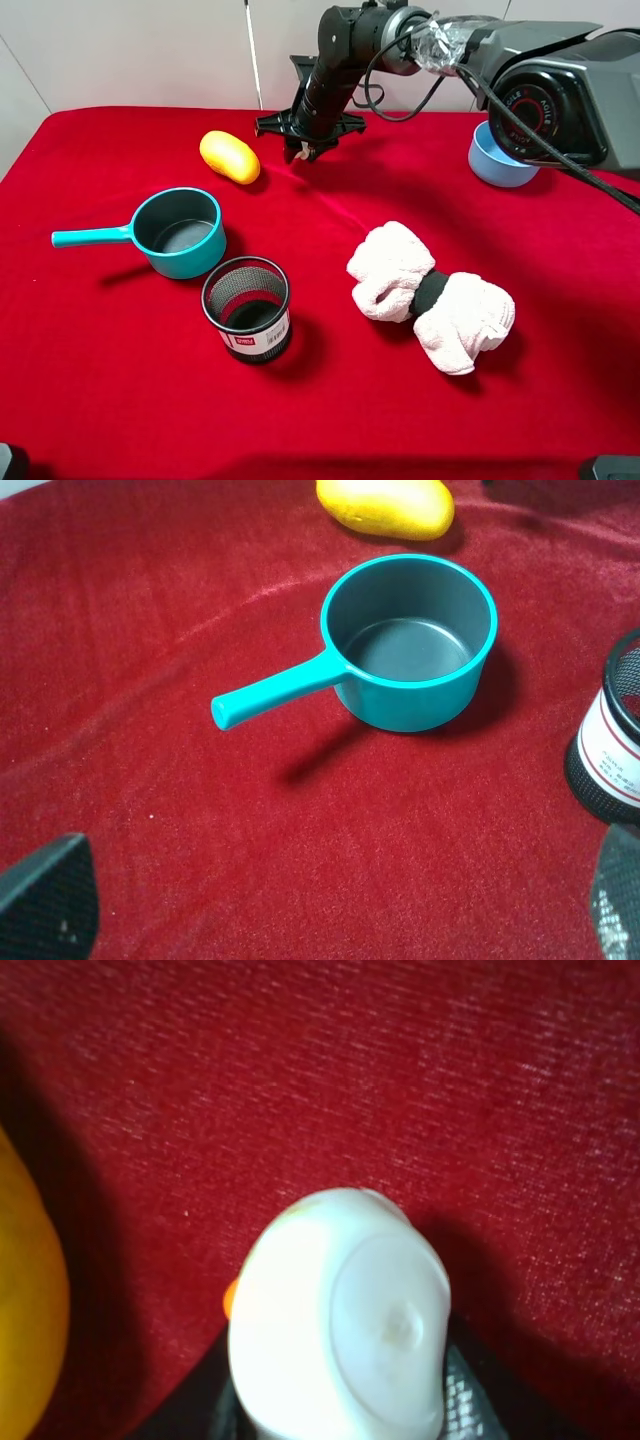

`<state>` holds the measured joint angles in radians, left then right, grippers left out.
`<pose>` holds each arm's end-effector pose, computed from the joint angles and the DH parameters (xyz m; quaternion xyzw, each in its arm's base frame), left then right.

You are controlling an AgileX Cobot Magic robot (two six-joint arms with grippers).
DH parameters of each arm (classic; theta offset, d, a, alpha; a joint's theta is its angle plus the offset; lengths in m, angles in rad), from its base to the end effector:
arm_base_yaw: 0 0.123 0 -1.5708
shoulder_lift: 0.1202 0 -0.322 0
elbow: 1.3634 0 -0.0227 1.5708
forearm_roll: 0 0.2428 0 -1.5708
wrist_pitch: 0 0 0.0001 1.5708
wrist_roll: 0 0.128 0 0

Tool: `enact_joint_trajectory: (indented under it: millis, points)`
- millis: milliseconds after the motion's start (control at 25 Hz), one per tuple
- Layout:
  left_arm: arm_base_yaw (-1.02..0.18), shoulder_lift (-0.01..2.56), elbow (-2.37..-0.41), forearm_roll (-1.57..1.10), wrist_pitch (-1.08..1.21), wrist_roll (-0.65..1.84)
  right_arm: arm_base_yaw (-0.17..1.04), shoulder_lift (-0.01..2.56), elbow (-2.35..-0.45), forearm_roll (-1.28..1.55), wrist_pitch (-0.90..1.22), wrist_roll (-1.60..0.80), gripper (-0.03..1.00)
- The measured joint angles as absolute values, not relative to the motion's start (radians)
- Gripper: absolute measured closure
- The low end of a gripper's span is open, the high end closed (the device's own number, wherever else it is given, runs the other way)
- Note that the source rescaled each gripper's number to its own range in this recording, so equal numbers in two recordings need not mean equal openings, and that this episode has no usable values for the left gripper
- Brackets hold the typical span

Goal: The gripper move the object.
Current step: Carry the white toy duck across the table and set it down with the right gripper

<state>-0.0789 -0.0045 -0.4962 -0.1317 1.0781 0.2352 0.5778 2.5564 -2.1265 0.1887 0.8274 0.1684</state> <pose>-0.0192 -0.0133 0.2542 0.1369 0.8447 -0.0255 0.5168 0.4716 0.3286 0.0909 -0.1507 0.9652 0.1473 0.1551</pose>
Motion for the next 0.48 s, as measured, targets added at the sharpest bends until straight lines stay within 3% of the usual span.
enact_joint_trajectory:
  millis: [280,440,480]
  points:
    - [-0.079,-0.005,-0.496,-0.132,1.078,0.235,0.578,2.556,-2.127,0.191,0.826,0.151,0.50]
    - [-0.079,-0.005,-0.496,-0.132,1.078,0.235,0.578,2.556,-2.127,0.192,0.826,0.151,0.14]
    - [-0.079,-0.005,-0.496,-0.132,1.078,0.235,0.578,2.556,-2.127,0.192,0.826,0.151,0.14]
